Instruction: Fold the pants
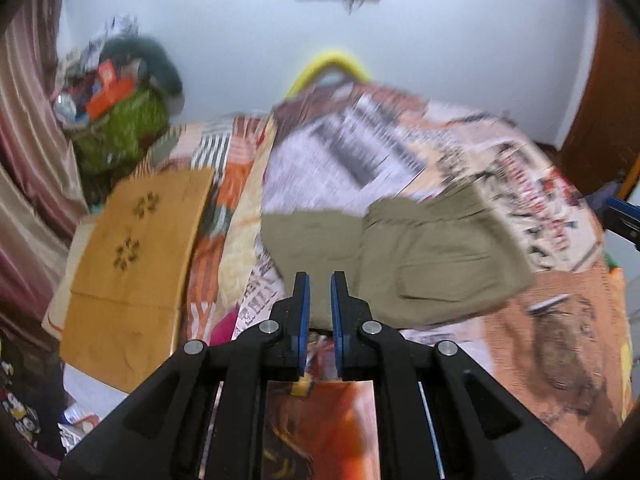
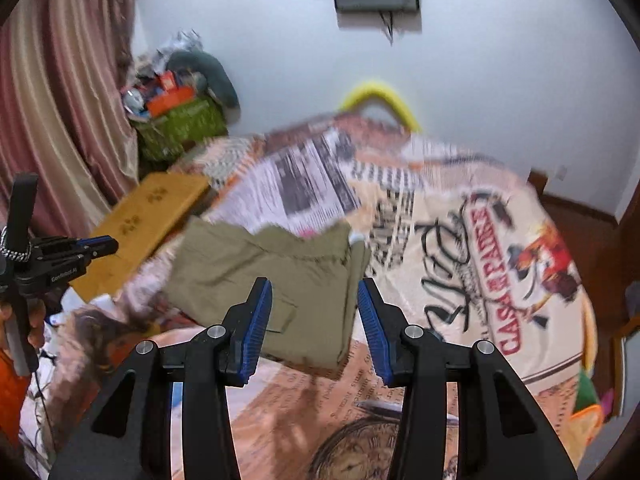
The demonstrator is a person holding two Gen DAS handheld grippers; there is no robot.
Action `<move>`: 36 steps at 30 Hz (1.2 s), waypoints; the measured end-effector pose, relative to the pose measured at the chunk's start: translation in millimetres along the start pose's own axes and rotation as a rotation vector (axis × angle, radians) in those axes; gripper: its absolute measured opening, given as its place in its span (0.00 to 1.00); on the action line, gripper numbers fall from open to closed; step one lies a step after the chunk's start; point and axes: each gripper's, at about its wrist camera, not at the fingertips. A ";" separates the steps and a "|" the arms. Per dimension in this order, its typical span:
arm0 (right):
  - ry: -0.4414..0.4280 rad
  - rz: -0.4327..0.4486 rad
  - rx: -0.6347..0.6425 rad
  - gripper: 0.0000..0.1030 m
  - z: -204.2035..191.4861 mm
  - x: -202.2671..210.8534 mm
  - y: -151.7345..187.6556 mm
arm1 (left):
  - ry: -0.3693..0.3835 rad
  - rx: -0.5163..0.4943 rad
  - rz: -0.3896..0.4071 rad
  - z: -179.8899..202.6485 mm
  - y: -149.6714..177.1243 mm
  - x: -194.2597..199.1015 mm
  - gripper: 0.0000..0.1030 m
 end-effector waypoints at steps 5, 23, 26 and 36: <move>-0.016 0.128 0.013 0.40 -23.0 67.0 -5.2 | 0.010 -0.039 0.138 27.0 3.8 85.1 0.09; -0.068 0.501 0.100 0.39 -97.7 230.5 51.5 | 0.002 0.014 0.480 60.1 94.4 288.4 0.09; -0.085 0.519 0.095 0.39 -105.6 239.9 63.9 | -0.007 0.007 0.523 65.0 111.2 309.4 0.09; -0.060 0.532 0.090 0.51 -121.1 255.3 84.8 | 0.047 0.035 0.616 71.4 154.2 348.2 0.45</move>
Point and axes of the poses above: each gripper's, at about its wrist camera, not at the fingertips, and x roughly against the way its jaws point, z to its right, y to its underside
